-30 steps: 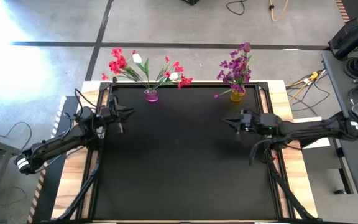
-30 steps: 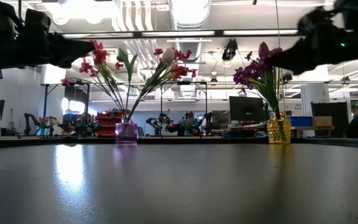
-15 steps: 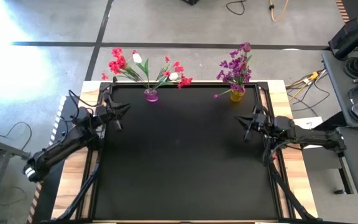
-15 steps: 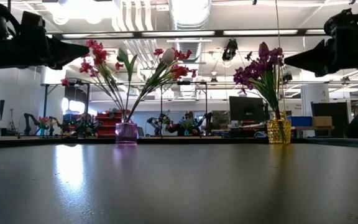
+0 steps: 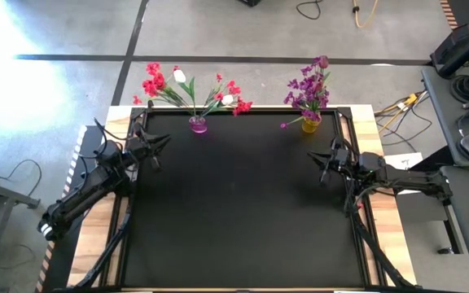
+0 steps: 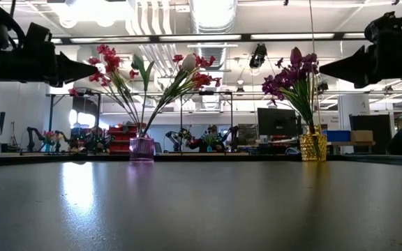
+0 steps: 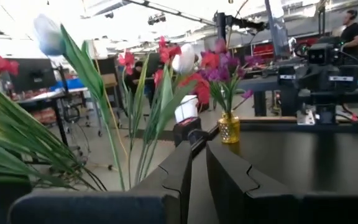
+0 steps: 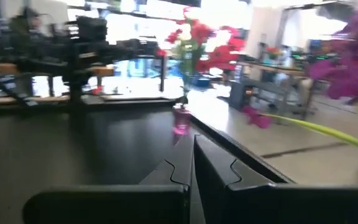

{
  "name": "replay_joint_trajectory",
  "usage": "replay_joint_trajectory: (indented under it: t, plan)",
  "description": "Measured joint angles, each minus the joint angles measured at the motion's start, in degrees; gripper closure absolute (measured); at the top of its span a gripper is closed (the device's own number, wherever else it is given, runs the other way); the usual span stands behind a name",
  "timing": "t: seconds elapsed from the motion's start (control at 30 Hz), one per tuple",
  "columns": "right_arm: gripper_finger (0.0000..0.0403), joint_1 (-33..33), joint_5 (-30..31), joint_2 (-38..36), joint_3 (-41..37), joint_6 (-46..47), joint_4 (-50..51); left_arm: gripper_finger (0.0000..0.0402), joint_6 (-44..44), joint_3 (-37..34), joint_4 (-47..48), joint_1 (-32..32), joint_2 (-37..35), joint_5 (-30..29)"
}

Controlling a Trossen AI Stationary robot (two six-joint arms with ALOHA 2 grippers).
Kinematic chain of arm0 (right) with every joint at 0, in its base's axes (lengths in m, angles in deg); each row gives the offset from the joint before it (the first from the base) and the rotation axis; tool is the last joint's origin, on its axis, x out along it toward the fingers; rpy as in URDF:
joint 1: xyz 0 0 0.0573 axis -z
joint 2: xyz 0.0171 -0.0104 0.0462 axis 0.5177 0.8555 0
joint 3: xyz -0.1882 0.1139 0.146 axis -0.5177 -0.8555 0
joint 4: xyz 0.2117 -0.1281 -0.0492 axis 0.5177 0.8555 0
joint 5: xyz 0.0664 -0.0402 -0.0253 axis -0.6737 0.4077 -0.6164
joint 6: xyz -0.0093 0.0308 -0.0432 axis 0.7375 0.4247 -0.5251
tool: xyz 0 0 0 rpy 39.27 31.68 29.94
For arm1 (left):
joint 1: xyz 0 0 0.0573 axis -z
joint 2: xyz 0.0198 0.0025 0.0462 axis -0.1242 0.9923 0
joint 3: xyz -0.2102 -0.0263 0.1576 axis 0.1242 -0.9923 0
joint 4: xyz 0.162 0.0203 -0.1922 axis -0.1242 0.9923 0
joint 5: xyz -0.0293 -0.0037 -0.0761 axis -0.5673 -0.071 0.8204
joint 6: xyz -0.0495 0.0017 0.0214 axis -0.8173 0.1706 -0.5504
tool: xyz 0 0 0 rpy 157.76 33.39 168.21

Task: Sort flowers into vase by color
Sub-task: Return to Home Position

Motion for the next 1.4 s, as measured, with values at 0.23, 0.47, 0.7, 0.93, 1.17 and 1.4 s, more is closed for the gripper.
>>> replay_joint_trajectory:
  t: [0.23, 0.47, 0.7, 0.93, 1.17, 1.4]
  plan:
    - [0.0394, 0.00, 6.67, 0.28, -0.02, -0.12, -0.50, 0.0366, -2.65, 0.00, 4.83, 0.06, 0.20, -0.09]
    - [0.0394, 0.00, 6.66, 1.87, -0.02, 0.26, -0.48, 0.0365, -6.79, 0.04, 4.86, 0.07, 2.95, 0.00]
    - [0.0394, 0.00, 6.67, 2.38, -0.02, 0.26, -0.47, 0.0365, -9.77, 0.04, 4.70, 0.07, 4.67, 0.11]
    - [0.0393, 0.00, 6.68, 2.38, -0.04, 0.26, -0.46, 0.0365, -10.14, 0.04, 4.64, 0.07, 5.76, 0.13]
    - [0.0390, 0.00, 6.68, 2.38, -0.07, 0.26, -0.46, 0.0365, -10.14, 0.07, 4.59, 0.07, 6.38, 0.13]
    - [0.0390, 0.00, 6.68, 2.38, -0.07, 0.28, -0.46, 0.0365, -10.14, 0.07, 4.57, 0.07, 6.38, 0.13]
